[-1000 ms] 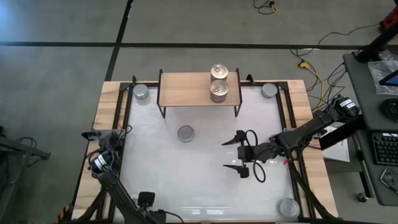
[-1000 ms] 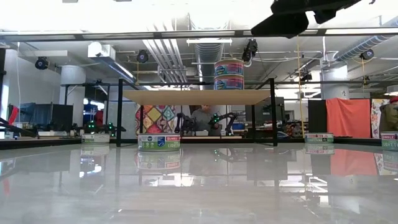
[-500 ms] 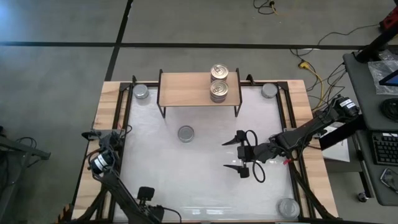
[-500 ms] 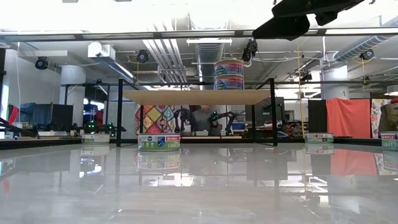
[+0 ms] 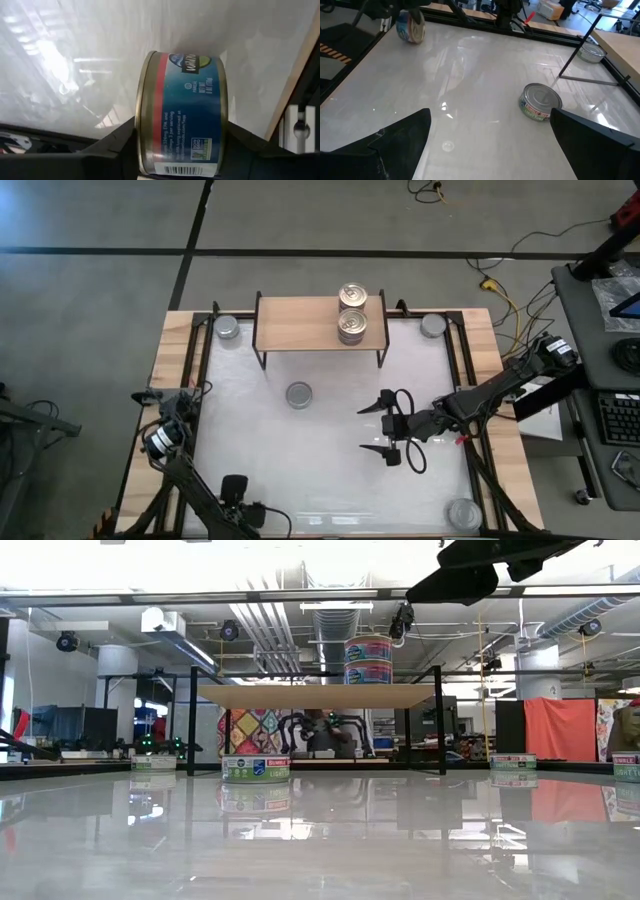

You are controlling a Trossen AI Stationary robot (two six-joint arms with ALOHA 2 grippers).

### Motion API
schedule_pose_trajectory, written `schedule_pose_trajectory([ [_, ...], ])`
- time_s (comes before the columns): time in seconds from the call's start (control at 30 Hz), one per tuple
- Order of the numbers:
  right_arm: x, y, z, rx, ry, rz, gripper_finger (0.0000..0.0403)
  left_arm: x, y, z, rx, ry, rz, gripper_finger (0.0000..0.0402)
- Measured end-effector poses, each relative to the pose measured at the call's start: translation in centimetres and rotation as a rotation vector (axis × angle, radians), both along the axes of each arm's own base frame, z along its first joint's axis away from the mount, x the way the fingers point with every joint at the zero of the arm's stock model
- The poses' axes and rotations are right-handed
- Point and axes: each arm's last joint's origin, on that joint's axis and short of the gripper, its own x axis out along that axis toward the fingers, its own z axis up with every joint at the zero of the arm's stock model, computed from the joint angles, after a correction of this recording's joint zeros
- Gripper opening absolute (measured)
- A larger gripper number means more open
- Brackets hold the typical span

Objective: Stack canned seafood by type on shelf
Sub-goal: Stack the blue-pink tuna can on top of the other blue-pink tuna can on the shelf

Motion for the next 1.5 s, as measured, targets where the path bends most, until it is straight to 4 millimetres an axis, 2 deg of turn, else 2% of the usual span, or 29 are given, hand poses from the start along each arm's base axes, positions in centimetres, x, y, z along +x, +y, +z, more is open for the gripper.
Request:
schedule_pose_trajectory([
  [0.13,0.2,0.0,0.5,-0.012,-0.02,-0.012,0.04,1.1,0.4,0.5,0.058,-0.121,-0.043,0.0178],
  [0.3,0.2,-0.1,0.7,-0.052,-0.03,-0.045,0.04,3.7,2.4,0.8,0.304,-0.405,-0.176,0.0178],
  [0.5,0.2,-0.1,0.6,-0.048,-0.028,-0.048,0.04,6.5,5.4,-2.1,0.519,-0.594,-0.315,0.0178],
  [0.67,0.4,0.0,0.2,-0.048,-0.011,-0.039,0.04,7.7,6.9,-4.5,0.544,-0.617,-0.383,0.0181],
  [0.83,1.1,0.3,-0.5,0.03,0.03,0.077,0.04,8.2,7.7,-5.0,0.503,-0.573,-0.361,0.0224],
  [1.0,2.6,0.8,-1.6,0.025,0.081,0.093,0.04,8.5,7.6,-5.1,0.428,-0.543,-0.361,0.0259],
  [1.1,3.6,1.3,-2.2,0.013,0.107,0.12,0.04,8.4,7.4,-4.4,0.387,-0.542,-0.347,0.0272],
  [1.27,5.5,1.9,-3.6,0.028,0.174,0.181,0.04,7.8,7.4,-2.0,0.335,-0.604,-0.275,0.0289],
  [1.5,8.5,0.5,-6.7,0.013,0.269,0.167,0.04,5.0,7.0,2.1,0.235,-0.639,-0.132,0.0299],
])
